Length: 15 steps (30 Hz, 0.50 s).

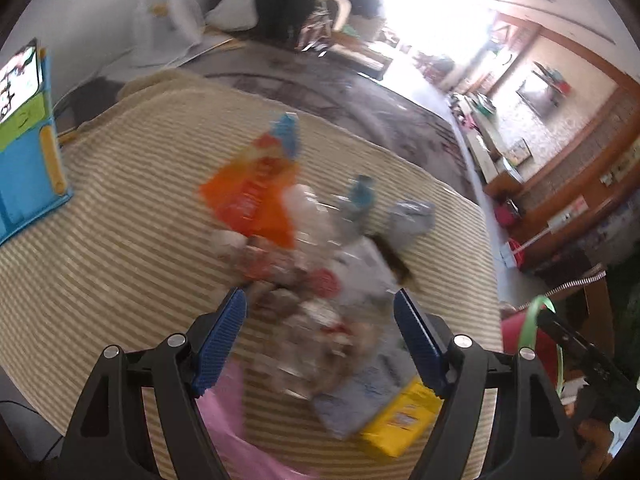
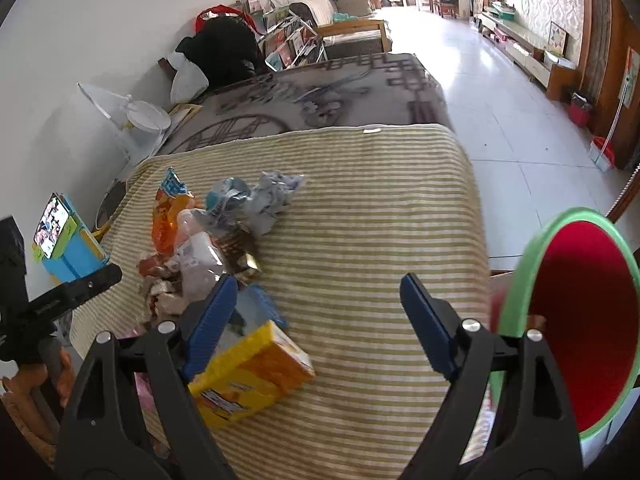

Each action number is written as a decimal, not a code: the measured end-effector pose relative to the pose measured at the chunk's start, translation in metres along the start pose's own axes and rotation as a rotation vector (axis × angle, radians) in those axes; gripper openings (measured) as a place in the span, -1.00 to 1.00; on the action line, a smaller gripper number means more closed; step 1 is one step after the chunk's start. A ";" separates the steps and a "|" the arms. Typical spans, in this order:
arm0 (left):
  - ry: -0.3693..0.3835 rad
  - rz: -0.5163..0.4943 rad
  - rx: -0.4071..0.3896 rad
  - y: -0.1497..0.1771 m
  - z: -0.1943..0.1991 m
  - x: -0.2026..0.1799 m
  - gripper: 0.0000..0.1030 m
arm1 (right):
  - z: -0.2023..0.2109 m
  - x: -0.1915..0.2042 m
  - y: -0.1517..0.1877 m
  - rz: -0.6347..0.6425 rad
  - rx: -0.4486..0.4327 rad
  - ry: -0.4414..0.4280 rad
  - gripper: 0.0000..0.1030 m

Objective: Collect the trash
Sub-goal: 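Move both grippers back over the remaining trash on the table, then grasp the orange chip bag with the left gripper while the right gripper grasps the blue-white crumpled wrapper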

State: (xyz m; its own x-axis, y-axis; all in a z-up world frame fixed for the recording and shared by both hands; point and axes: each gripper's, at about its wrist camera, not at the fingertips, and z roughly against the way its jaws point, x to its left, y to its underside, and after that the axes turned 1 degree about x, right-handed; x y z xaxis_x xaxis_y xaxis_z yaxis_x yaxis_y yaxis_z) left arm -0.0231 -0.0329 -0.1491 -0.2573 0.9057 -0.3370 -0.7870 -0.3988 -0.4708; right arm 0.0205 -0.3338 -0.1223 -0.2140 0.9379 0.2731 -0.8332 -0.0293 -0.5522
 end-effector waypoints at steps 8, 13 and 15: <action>-0.038 -0.141 0.051 -0.074 -0.052 0.043 0.42 | -0.024 0.051 -0.009 0.002 0.028 0.069 0.62; 0.003 -0.203 0.146 -0.104 -0.097 0.047 0.39 | -0.040 0.067 -0.009 -0.061 0.041 0.075 0.75; 0.008 -0.270 0.164 -0.110 -0.114 0.041 0.39 | -0.046 0.068 -0.009 -0.093 0.044 0.065 0.75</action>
State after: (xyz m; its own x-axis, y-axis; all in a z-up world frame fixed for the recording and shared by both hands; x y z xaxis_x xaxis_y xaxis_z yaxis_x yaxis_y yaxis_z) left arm 0.1169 0.0316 -0.2041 -0.0228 0.9742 -0.2246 -0.9062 -0.1150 -0.4068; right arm 0.0369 -0.2536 -0.1345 -0.1025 0.9576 0.2694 -0.8699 0.0451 -0.4912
